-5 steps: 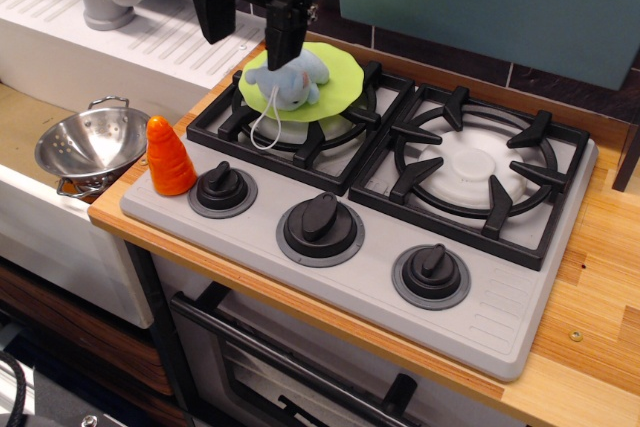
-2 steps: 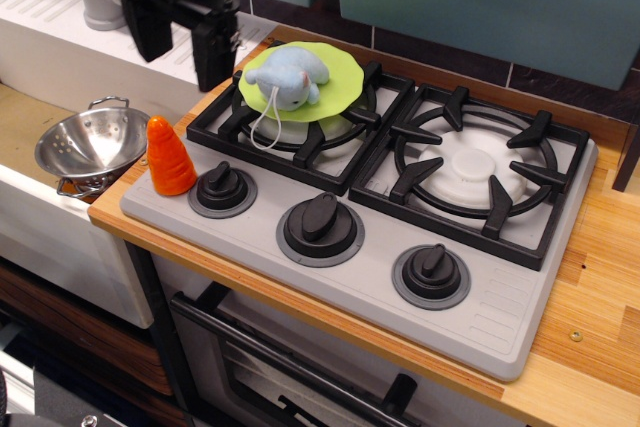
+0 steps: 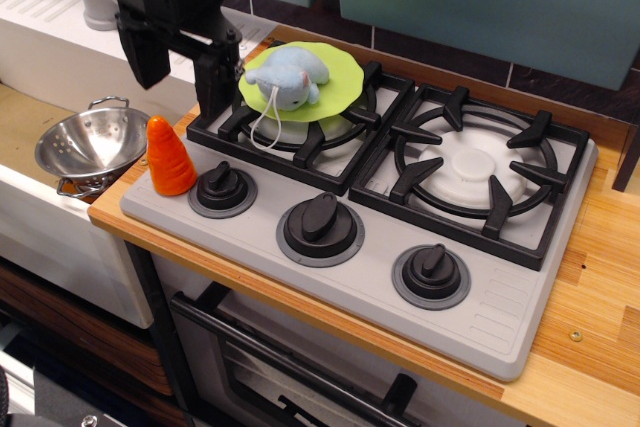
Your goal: End effector transition from object to object
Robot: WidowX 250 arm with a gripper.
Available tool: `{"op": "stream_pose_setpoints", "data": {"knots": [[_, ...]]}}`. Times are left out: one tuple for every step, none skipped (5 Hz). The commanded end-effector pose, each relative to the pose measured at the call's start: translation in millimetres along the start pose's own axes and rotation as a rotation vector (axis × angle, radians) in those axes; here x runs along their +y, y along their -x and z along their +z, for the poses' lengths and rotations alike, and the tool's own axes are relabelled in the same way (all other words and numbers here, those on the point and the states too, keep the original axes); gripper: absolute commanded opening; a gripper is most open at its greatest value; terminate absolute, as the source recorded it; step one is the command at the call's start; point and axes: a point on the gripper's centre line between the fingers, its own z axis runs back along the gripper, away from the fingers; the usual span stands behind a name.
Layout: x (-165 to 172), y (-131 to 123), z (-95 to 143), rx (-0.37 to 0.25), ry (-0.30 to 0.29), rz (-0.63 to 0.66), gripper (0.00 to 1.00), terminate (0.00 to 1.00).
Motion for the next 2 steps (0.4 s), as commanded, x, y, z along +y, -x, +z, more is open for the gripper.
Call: {"op": "stream_pose_setpoints", "data": {"knots": [[-5.8, 7.0, 2.6, -0.069, -0.010, 0.031, 1.00, 0.00], [-8.0, 7.1, 0.6, -0.071, -0.004, 0.044, 1.00, 0.00]]}}
